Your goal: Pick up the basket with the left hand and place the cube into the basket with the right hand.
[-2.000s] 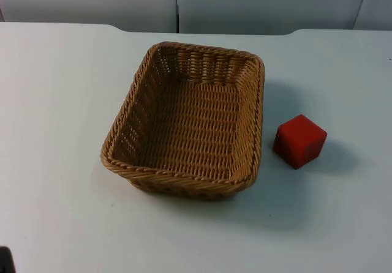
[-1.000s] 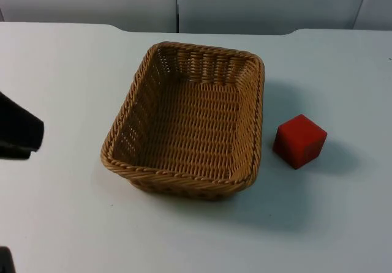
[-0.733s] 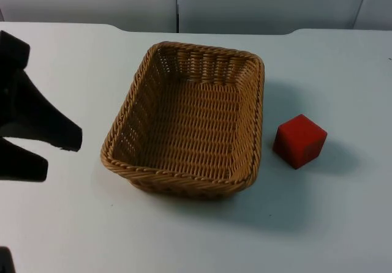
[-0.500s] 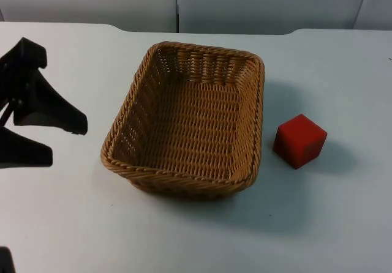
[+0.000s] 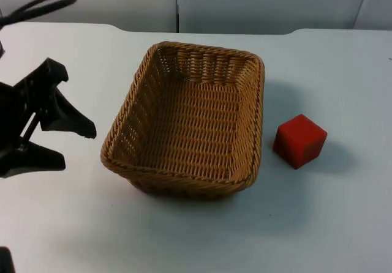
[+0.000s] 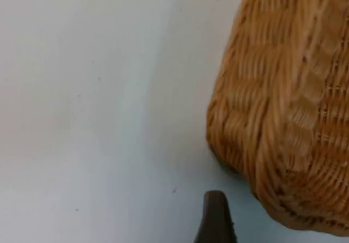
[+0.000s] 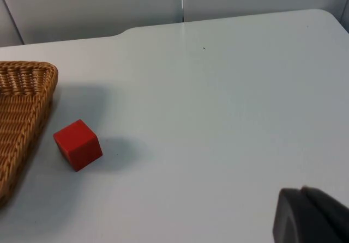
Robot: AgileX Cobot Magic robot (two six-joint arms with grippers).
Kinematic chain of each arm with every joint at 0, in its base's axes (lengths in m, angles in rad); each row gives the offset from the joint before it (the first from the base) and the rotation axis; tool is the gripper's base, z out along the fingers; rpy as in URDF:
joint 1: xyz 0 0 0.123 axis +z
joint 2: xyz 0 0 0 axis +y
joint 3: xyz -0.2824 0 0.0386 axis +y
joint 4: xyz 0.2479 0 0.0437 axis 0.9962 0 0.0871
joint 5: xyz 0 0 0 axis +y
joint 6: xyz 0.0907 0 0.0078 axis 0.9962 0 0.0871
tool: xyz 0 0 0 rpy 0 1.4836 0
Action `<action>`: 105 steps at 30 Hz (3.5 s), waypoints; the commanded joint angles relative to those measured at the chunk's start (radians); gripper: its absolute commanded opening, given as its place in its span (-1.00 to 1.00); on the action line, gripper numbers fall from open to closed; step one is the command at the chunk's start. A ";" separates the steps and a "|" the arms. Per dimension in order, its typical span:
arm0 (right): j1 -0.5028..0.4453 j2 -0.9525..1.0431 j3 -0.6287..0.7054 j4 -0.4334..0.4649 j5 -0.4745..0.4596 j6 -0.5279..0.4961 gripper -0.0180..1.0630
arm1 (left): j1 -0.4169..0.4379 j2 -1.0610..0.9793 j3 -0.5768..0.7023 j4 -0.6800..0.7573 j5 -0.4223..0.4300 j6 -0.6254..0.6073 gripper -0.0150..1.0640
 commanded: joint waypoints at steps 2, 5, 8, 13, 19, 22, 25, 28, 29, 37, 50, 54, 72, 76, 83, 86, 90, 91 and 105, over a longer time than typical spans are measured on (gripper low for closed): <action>-0.007 0.000 0.004 -0.007 -0.011 -0.001 -0.97 | -0.006 0.047 -0.024 -0.010 0.001 0.008 0.14; -0.007 0.000 0.004 -0.007 -0.011 -0.001 -0.97 | -0.006 0.072 -0.039 -0.002 0.008 0.018 0.14; -0.007 0.000 0.004 -0.007 -0.011 -0.001 -0.97 | -0.014 0.089 -0.054 -0.005 0.029 0.030 0.14; -0.007 0.000 0.004 -0.007 -0.011 -0.001 -0.97 | -0.073 0.110 -0.094 -0.004 0.017 0.050 0.14; -0.007 0.000 0.004 -0.007 -0.011 -0.001 -0.97 | -0.140 0.134 -0.139 -0.006 -0.001 0.049 0.14; -0.007 0.000 0.004 -0.007 -0.011 -0.001 -0.97 | -0.158 0.165 -0.155 -0.004 -0.005 0.035 0.14; -0.007 0.000 0.004 -0.007 -0.011 -0.001 -0.97 | -0.158 0.181 -0.155 -0.004 -0.010 0.031 0.14; -0.007 0.000 0.004 -0.007 -0.011 -0.001 -0.97 | -0.158 0.187 -0.155 -0.004 -0.023 0.031 0.14; -0.007 0.000 0.004 -0.007 -0.011 -0.001 -0.97 | -0.158 0.187 -0.155 -0.004 -0.031 0.031 0.14; -0.007 0.000 0.004 -0.007 -0.011 -0.001 -0.97 | -0.158 0.187 -0.155 -0.071 -0.151 0.033 -0.97; -0.007 0.000 0.004 -0.007 -0.011 -0.001 -0.97 | -0.158 0.186 -0.203 -0.239 -0.153 0.033 -0.97; -0.007 0.000 0.004 -0.007 -0.011 -0.001 -0.97 | -0.158 0.186 -0.203 -0.239 -0.121 0.030 -0.97; -0.007 0.000 0.004 -0.007 -0.011 -0.001 -0.97 | -0.158 -0.008 -0.199 -0.007 -0.127 -0.201 -0.97; -0.007 0.000 0.004 -0.007 -0.011 -0.001 -0.97 | -0.158 -0.019 -0.186 0.028 -0.130 -0.217 -0.97; -0.007 0.000 0.004 -0.007 -0.011 -0.001 -0.97 | -0.145 -0.026 -0.186 0.055 -0.119 -0.243 -0.97; -0.007 0.000 0.004 -0.007 -0.011 -0.001 -0.97 | -0.123 -0.026 -0.186 0.051 -0.106 -0.243 -0.97; -0.007 0.000 0.004 -0.007 -0.011 -0.001 -0.97 | -0.095 -0.026 -0.186 0.051 -0.079 -0.243 -0.97; -0.007 0.000 0.004 -0.007 -0.011 -0.001 -0.97 | -0.091 -0.026 -0.186 0.051 -0.079 -0.240 -0.97; -0.007 0.000 0.004 -0.007 -0.011 -0.001 -0.97 | -0.087 -0.026 -0.186 0.051 -0.074 -0.236 -0.97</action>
